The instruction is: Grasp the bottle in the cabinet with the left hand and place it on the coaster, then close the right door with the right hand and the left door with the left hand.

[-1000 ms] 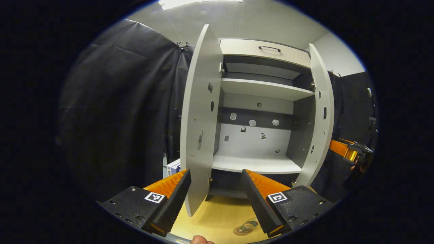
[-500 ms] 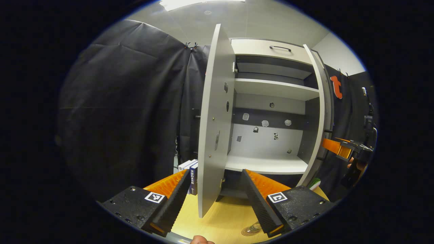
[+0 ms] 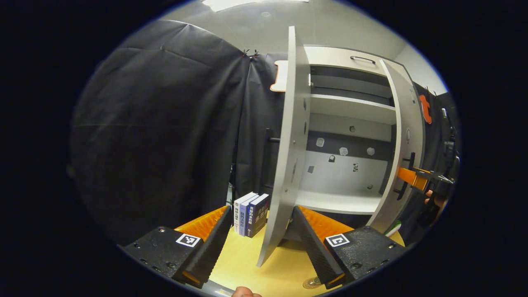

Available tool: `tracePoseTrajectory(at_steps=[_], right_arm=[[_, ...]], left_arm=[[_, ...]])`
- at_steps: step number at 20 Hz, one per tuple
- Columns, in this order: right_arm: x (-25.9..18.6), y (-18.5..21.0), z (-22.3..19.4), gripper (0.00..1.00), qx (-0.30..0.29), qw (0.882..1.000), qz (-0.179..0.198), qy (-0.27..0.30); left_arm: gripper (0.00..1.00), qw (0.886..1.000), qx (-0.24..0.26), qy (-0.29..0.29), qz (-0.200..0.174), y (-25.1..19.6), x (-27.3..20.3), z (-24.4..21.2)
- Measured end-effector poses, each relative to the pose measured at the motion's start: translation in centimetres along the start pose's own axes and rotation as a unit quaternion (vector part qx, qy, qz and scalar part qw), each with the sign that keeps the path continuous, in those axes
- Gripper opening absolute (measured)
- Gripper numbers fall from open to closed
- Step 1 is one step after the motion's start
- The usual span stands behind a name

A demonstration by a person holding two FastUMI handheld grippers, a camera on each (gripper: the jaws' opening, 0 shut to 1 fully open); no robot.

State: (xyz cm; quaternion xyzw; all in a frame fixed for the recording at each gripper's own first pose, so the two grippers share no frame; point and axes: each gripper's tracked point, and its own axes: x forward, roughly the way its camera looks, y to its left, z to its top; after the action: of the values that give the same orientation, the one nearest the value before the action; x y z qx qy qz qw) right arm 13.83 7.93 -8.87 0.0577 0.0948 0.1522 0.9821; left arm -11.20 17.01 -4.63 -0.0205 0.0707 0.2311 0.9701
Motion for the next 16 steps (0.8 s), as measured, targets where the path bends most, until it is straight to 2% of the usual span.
tracePoseTrajectory(at_steps=[1,9,16], right_arm=[[0.4,0.2,0.0,1.00,0.003,1.000,-0.001,0.001],[3.5,1.0,-0.3,0.97,0.007,1.000,-0.018,0.001],[5.4,1.0,-0.3,0.99,-0.006,0.998,-0.064,-0.012]], left_arm=[[0.95,1.000,-0.002,-0.002,0.004,0.4,0.3,0.2],[0.95,1.000,-0.005,-0.011,0.026,3.5,1.8,0.9],[0.95,0.999,-0.006,-0.010,0.047,6.4,2.4,1.3]])
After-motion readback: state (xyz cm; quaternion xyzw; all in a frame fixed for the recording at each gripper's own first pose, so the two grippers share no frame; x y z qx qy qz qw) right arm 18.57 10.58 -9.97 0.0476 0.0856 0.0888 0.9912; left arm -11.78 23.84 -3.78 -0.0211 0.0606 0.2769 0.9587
